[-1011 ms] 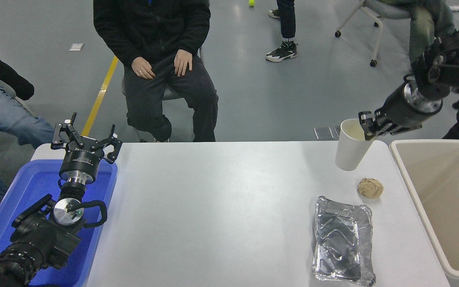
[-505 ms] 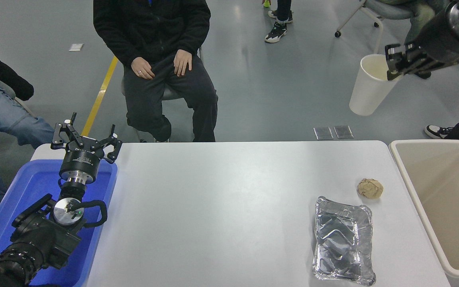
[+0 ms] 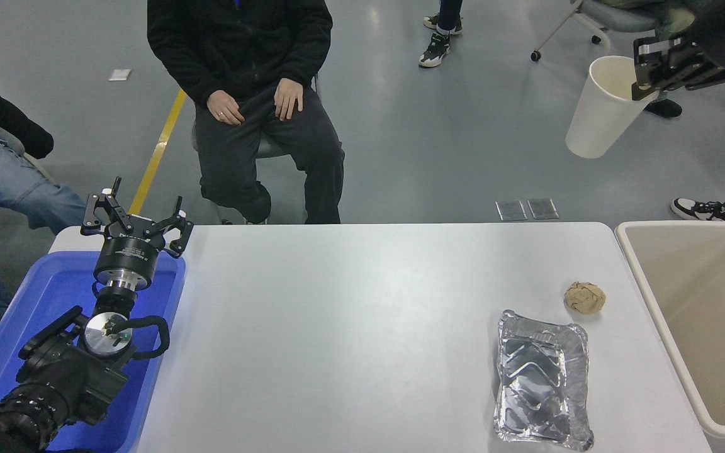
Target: Pick up paper cup place in dustbin
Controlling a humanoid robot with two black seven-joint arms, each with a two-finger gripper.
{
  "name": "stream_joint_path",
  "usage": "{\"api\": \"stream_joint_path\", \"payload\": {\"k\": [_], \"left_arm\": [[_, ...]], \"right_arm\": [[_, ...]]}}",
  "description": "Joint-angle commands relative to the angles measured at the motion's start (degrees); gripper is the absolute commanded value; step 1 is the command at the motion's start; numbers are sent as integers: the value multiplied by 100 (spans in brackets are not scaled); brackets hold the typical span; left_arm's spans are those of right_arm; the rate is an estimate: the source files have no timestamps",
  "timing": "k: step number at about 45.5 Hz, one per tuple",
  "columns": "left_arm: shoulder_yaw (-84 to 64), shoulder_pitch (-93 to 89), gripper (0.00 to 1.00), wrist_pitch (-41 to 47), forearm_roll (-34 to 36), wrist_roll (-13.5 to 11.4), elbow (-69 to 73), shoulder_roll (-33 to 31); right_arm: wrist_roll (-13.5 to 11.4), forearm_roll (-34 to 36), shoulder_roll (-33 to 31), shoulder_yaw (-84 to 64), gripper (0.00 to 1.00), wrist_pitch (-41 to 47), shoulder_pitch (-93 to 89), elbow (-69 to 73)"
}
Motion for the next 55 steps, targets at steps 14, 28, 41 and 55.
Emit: {"api": "stream_joint_path", "payload": {"k": [14,28,41,55], "left_arm": [[-3,0,99,0,0,0,0,0],[-3,0,99,0,0,0,0,0],[5,0,99,0,0,0,0,0],[5,0,99,0,0,0,0,0]], "right_arm": [[-7,-648,-1201,-3,0,2,-494,-445],[2,-649,-1782,102,0,2,-1557,-1464],[2,-534,-2326,954,0,2,-3033,-2510],[2,-534,-2520,2633,0,2,-5125,-3337]]}}
